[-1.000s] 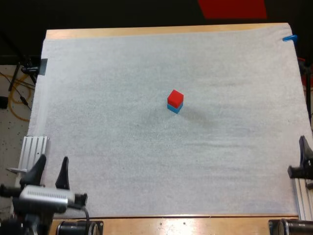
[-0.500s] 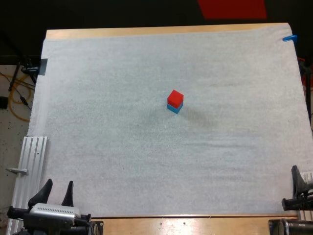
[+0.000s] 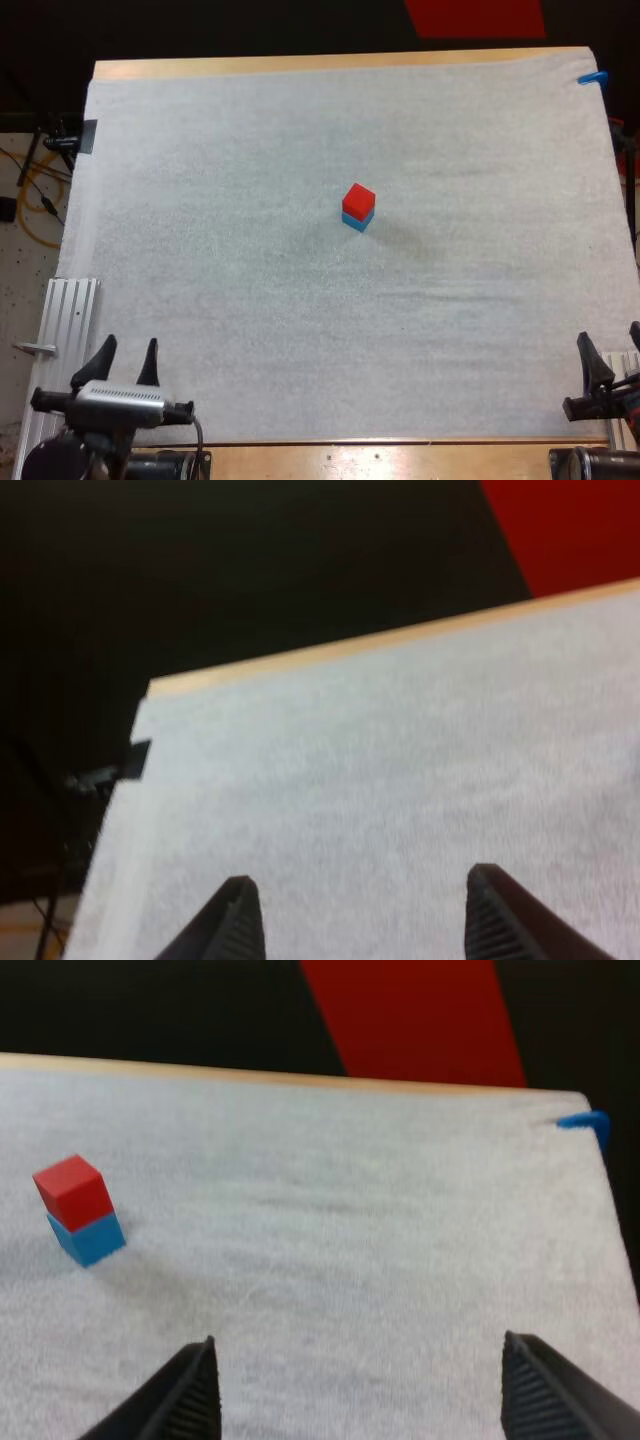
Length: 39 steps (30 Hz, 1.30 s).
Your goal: Stack red cube on blue cube
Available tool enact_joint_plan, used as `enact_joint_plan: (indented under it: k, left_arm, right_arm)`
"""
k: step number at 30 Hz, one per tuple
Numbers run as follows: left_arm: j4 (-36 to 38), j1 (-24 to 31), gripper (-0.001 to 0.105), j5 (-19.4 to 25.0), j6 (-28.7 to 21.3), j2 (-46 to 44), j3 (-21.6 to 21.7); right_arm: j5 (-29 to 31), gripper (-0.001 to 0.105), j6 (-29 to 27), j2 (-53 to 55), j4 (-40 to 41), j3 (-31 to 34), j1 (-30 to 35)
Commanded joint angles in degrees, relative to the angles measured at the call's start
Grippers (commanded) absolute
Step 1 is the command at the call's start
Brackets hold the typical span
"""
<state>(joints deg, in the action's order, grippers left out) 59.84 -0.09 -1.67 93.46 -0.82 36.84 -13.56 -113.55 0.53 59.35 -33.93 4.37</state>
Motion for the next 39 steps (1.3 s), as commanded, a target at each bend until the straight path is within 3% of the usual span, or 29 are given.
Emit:
enact_joint_plan:
  k: [1,10,39]
  left_arm:
    - [-1.03,-0.03,0.045,0.46,1.29,-7.97,-1.66]
    - [-1.89,-0.03,0.045,-0.77,2.69,-7.91,-7.56]
    - [-1.88,-0.03,0.045,-0.77,2.69,-7.91,-7.57]
  right_arm:
    - [-0.61,0.059,-0.05,2.47,-0.39,0.88,-0.08]
    - [-0.61,0.059,2.19,2.36,-0.81,4.12,-0.08]
    - [-0.47,0.059,2.32,2.35,-0.81,4.12,-0.08]
